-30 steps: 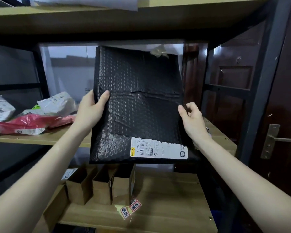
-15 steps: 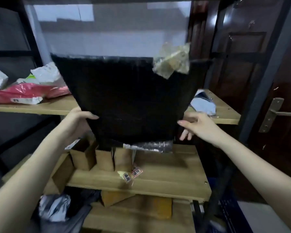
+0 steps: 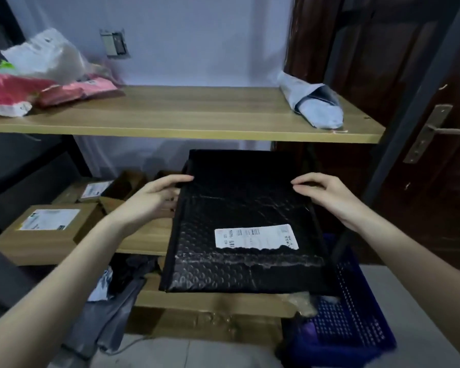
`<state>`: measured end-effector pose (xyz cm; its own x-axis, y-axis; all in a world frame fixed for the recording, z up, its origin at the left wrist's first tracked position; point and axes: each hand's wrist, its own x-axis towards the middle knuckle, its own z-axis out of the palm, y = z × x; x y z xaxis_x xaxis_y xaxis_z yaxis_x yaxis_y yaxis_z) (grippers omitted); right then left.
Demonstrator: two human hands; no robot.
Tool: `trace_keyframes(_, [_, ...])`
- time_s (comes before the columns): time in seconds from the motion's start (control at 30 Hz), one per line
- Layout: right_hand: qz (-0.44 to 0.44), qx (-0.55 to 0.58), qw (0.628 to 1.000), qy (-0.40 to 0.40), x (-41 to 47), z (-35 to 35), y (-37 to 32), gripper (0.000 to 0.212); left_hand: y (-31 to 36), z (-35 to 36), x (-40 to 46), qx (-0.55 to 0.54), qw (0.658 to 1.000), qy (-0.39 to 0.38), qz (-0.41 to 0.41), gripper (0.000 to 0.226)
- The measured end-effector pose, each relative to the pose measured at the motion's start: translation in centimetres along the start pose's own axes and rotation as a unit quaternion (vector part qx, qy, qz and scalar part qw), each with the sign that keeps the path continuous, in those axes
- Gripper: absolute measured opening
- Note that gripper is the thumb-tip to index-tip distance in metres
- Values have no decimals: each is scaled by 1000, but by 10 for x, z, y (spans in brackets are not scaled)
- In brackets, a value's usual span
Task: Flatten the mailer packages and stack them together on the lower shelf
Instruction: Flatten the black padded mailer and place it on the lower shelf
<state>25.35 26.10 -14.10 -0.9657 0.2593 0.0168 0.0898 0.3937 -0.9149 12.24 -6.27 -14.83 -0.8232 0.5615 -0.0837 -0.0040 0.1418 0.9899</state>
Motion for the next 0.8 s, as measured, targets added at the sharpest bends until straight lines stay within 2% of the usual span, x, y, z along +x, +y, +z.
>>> trace_keyframes(0.1, [2, -41, 999, -5, 4, 6, 20, 29, -19, 29, 13, 48, 998, 47, -20, 25])
trace_keyframes(0.13, [-3, -65, 998, -5, 6, 9, 26, 35, -28, 37, 21, 85, 995, 58, -16, 28])
trace_keyframes(0.23, [9, -125, 992, -9, 19, 19, 52, 51, -54, 60, 43, 194, 979, 67, -1, 72])
trace_keyframes(0.33, [47, -178, 983, 6, 36, 33, 82, 62, -78, 85, 61, 271, 960, 74, -7, 82])
trace_keyframes(0.43, [83, -227, 970, 6, 51, 43, 111, 68, -106, 101, 84, 323, 942, 87, 0, 85])
trace_keyframes(0.6, [150, -278, 948, -31, 74, 53, 155, 72, -147, 114, 115, 398, 915, 8, -58, 78])
trace_keyframes(0.8, [130, -333, 934, -26, 100, 52, 176, 71, -169, 117, 149, 427, 902, -1, -67, 77])
